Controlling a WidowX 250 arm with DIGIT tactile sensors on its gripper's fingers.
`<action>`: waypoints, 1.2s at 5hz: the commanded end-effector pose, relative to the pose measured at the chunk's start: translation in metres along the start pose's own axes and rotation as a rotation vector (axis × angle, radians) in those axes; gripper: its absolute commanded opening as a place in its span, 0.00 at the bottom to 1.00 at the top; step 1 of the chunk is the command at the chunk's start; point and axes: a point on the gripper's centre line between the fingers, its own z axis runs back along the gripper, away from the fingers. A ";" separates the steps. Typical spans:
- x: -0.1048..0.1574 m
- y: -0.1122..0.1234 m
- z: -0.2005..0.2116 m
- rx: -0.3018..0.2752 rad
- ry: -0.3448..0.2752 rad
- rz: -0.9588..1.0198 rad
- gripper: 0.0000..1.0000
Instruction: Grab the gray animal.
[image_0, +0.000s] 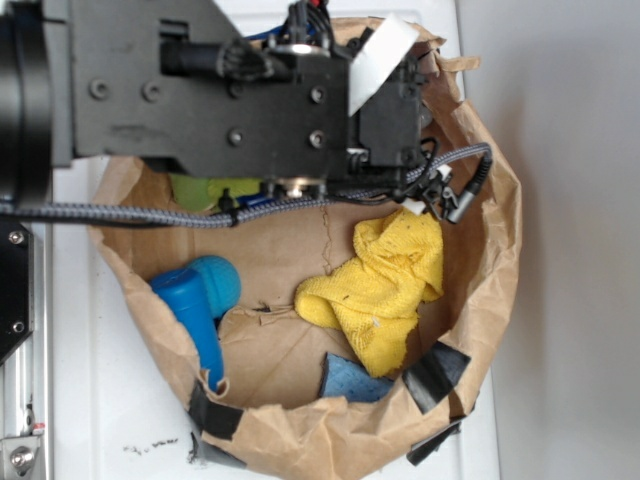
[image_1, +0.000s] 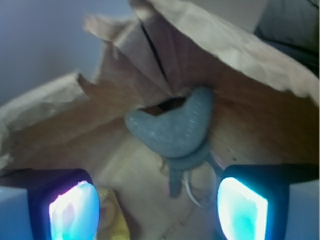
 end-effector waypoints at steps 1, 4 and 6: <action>-0.016 0.010 -0.014 -0.049 0.004 -0.077 1.00; -0.009 0.006 -0.023 -0.016 0.152 -0.077 1.00; -0.021 0.021 -0.024 -0.026 0.109 -0.081 1.00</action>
